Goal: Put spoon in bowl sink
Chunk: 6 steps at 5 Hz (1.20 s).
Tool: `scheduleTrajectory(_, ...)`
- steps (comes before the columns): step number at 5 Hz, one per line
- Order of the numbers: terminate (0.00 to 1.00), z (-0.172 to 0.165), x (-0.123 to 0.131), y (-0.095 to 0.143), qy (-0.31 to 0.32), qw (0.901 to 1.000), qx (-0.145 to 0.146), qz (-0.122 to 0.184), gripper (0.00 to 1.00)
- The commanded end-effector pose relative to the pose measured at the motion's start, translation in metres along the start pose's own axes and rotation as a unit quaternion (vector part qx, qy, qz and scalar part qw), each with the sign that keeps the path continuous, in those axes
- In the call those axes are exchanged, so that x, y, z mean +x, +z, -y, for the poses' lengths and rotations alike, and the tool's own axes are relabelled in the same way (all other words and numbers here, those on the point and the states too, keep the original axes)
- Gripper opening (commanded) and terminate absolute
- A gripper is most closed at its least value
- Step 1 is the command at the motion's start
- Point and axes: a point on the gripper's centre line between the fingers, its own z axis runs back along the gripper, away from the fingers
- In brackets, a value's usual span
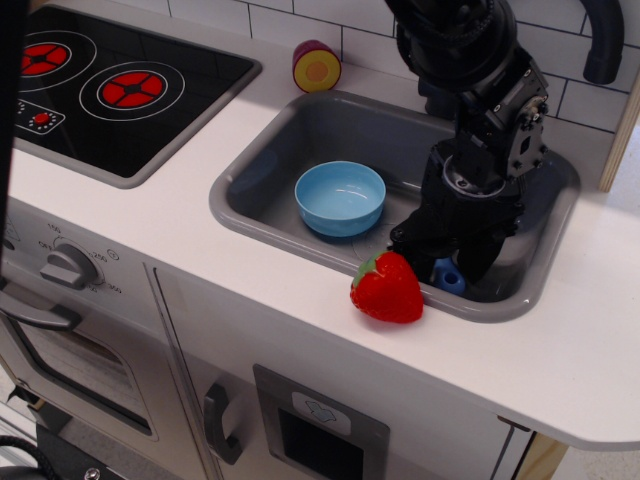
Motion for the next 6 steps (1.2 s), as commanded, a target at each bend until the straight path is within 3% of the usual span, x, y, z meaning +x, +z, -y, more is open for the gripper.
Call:
scheduleTrajectory(1,0.0,0.005,0.013,0.009,0.001,0.9997,-0.023,0.012,0.0)
scheduleTrajectory(3,0.0,-0.005,0.037,0.074,0.056,0.9951,-0.082,0.0,0.0)
scheduleTrajectory(4,0.0,-0.017,0.058,0.079,0.098,0.9921,-0.078,-0.005,0.0)
scheduleTrajectory(5,0.0,-0.031,0.076,0.065,0.155,0.9838,-0.063,-0.066,0.0)
scheduleTrajectory(6,0.0,-0.039,0.084,0.056,0.161,0.9825,-0.046,-0.081,0.0)
